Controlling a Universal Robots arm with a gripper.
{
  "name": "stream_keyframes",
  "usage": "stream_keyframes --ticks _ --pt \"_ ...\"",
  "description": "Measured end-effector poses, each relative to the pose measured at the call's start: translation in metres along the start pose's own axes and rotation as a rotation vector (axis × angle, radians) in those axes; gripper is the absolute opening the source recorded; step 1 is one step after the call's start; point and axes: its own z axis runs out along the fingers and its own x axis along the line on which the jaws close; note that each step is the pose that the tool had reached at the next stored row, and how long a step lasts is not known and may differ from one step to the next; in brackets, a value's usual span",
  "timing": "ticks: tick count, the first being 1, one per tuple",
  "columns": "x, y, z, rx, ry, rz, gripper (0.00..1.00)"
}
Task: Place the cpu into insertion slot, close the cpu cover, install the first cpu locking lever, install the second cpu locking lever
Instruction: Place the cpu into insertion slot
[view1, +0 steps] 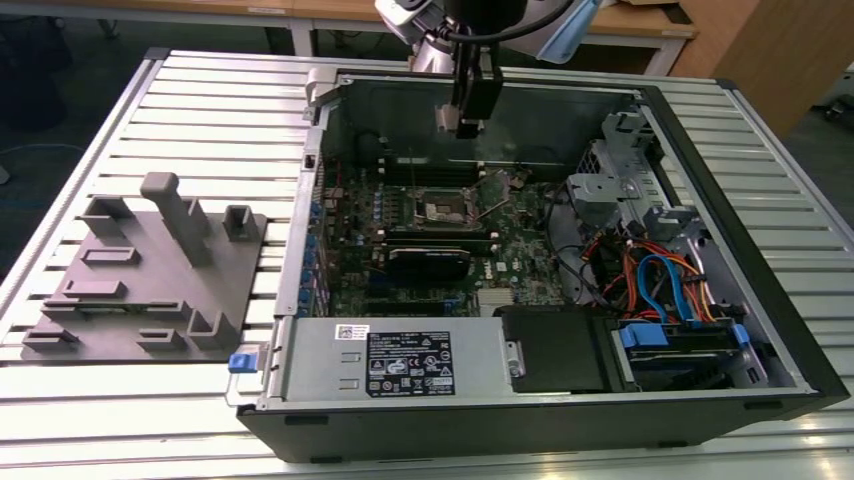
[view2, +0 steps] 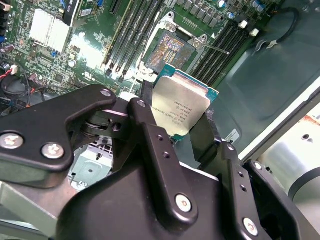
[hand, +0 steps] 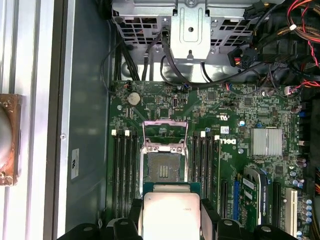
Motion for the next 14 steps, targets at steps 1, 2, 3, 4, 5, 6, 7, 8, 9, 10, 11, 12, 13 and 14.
stream_keyframes --ticks 1,2,3,4,5,6,7,8,9,10,11,12,13,14 --pt "0.0 0.0 0.0003 0.0 0.0001 0.0 0.54" --pt "0.0 0.0 0.0007 -0.0001 0.0002 0.0 0.54" --pt "-0.0001 -0.0001 0.0012 -0.0001 0.0002 0.0 0.54" --pt "-0.0001 0.0 0.0018 -0.0001 0.0002 0.0 0.54" --pt "-0.0001 0.0 0.0024 -0.0001 0.0001 0.0 0.54" --pt "-0.0001 -0.0001 0.0029 0.0 0.0001 0.0 0.54" --pt "-0.0001 -0.0001 0.0034 0.0 0.0001 0.0 0.54" --pt "-0.0001 -0.0001 0.0039 0.0 0.0001 0.0 0.54" --pt "-0.0002 -0.0001 0.0044 -0.0001 0.0001 0.0 0.54" --pt "-0.0002 -0.0001 0.005 0.0 0.0001 0.0 0.54" --pt "-0.0002 -0.0001 0.0055 -0.0001 0.0001 0.0 0.54" --pt "-0.0002 -0.0001 0.0059 0.0 0.0001 0.0 0.54" --pt "-0.0002 -0.0001 0.0064 -0.0001 0.0001 0.0 0.54" --pt "-0.0002 -0.0001 0.0068 0.0 0.0 0.0 0.54"
